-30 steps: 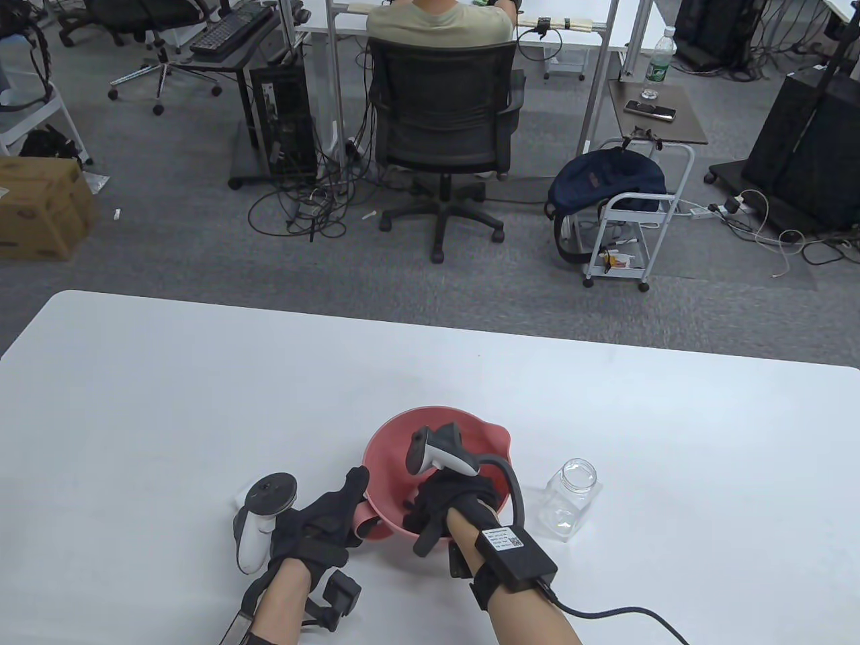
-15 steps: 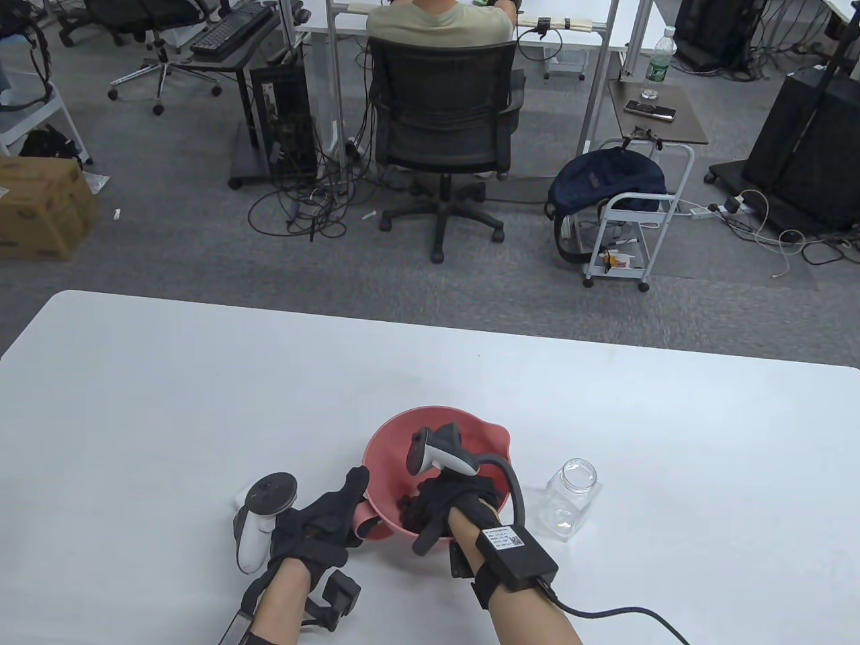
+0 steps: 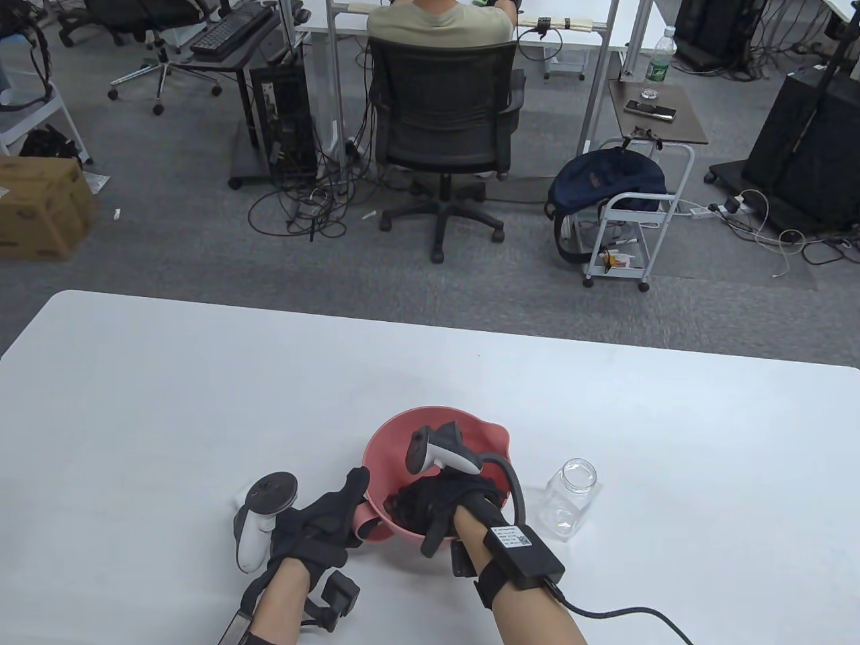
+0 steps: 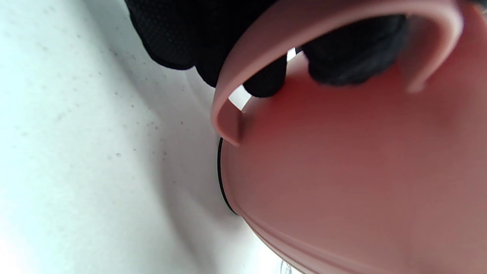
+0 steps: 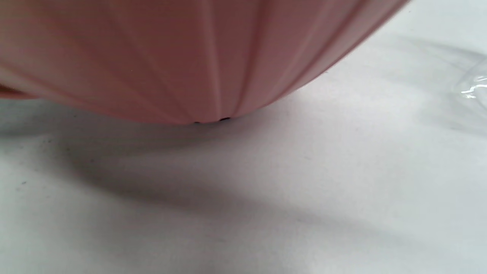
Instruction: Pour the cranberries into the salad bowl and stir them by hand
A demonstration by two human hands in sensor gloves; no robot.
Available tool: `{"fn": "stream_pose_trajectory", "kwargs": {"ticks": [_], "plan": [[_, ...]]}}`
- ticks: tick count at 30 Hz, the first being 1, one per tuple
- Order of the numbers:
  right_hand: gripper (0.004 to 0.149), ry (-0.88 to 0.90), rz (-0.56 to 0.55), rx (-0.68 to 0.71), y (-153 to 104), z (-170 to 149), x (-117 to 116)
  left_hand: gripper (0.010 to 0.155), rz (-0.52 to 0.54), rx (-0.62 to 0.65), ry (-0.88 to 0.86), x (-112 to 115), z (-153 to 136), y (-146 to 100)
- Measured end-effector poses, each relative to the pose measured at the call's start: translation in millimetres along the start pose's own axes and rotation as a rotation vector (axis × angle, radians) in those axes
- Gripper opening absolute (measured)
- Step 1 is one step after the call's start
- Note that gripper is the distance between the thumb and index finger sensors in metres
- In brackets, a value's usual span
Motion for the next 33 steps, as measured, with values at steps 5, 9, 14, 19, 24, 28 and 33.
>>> {"fn": "stream_pose_trajectory", "kwargs": {"ticks": [5, 9, 14, 19, 24, 28, 33], "plan": [[0.071, 0.009, -0.02, 0.025, -1.1, -0.6, 0.4, 0.074, -0.003, 0.005, 0.007, 0.2, 0.8, 0.5], [0.073, 0.011, -0.035, 0.034, -0.6, -0.9, 0.3, 0.075, -0.005, 0.008, 0.007, 0.5, 0.9, 0.8], [0.072, 0.006, -0.036, 0.027, -1.0, -0.8, -0.2, 0.075, -0.002, 0.007, 0.006, 0.5, 0.6, 1.0], [0.078, -0.023, -0.049, 0.003, -0.8, 0.9, -0.1, 0.074, 0.0, 0.004, 0.001, 0.9, 0.5, 0.6], [0.093, -0.017, -0.038, -0.015, -0.2, 0.1, -0.4, 0.074, 0.007, 0.001, -0.002, 0.6, 0.0, 0.6], [0.095, -0.01, -0.027, -0.024, 0.2, -0.1, -0.8, 0.074, 0.009, -0.002, -0.006, 0.7, -0.1, 0.3], [0.094, -0.016, -0.039, -0.074, -1.4, -1.4, -0.2, 0.074, 0.012, -0.003, -0.005, 0.6, 0.0, 0.4]]}}
Point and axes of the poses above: the tracker on the back of each hand, its own z axis roughly to the thumb side, its own y axis roughly from the wrist to the fingertips, x = y × z, the point moved 3 cm from there along y, roughly from the wrist to the fingertips, and after that the axes turned 7 degrees about x, right-handed, at the moved point
